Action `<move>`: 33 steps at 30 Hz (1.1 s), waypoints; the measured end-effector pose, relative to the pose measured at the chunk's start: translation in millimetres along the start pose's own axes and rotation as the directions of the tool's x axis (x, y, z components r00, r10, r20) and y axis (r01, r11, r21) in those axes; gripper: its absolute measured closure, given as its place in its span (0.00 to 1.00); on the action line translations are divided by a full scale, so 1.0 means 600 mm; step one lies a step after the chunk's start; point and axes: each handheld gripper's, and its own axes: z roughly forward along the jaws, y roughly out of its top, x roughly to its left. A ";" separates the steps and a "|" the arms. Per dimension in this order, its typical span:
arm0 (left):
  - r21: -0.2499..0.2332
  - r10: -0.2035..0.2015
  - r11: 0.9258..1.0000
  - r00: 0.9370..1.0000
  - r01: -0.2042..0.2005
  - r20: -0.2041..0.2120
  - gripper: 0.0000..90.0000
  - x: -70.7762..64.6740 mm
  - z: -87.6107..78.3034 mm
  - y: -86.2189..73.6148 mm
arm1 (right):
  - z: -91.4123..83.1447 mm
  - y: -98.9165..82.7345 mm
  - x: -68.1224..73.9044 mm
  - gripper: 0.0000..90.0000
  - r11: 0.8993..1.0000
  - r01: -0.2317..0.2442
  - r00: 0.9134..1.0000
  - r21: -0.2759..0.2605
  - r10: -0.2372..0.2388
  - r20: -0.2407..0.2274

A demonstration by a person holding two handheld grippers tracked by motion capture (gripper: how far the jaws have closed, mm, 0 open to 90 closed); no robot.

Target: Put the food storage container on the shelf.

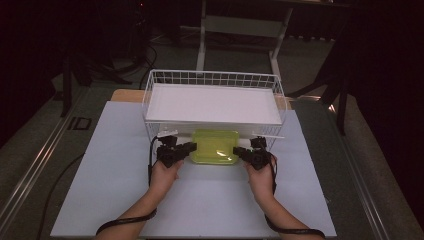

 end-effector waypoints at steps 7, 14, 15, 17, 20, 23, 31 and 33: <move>-0.024 0.007 1.000 1.000 -0.007 -0.011 0.84 0.005 0.005 0.002 | 0.004 0.003 -0.001 0.86 0.999 0.016 1.000 -0.029 -0.015 0.010; -0.025 0.018 0.999 0.998 -0.020 -0.061 0.80 0.004 0.015 0.008 | 0.010 0.010 0.000 0.83 0.999 0.018 0.999 -0.034 -0.017 0.038; -0.026 0.024 0.999 0.998 -0.026 -0.066 0.77 0.004 0.019 0.007 | 0.011 0.011 0.001 0.82 0.999 0.017 0.999 -0.033 -0.015 0.044; -0.037 0.027 0.999 0.997 -0.029 -0.069 0.73 0.005 0.022 0.004 | 0.015 0.011 0.000 0.81 0.999 0.018 0.999 -0.039 -0.016 0.049; -0.045 -0.006 0.999 0.998 0.004 -0.061 0.72 0.007 0.026 0.004 | 0.019 0.012 -0.004 0.79 0.998 0.022 0.999 -0.052 -0.019 0.044; -0.048 0.009 0.999 0.997 -0.013 -0.079 0.70 0.009 0.029 0.006 | 0.023 0.014 -0.005 0.77 0.998 0.021 0.999 -0.058 -0.018 0.041; -0.039 0.007 0.999 0.997 -0.010 -0.077 0.58 0.013 0.034 0.008 | 0.032 0.017 0.001 0.71 0.994 0.079 0.993 -0.076 -0.071 0.095; -0.038 0.012 0.999 0.997 -0.015 -0.076 0.57 0.012 0.035 0.009 | 0.033 0.016 0.002 0.68 0.991 0.103 0.990 -0.087 -0.093 0.110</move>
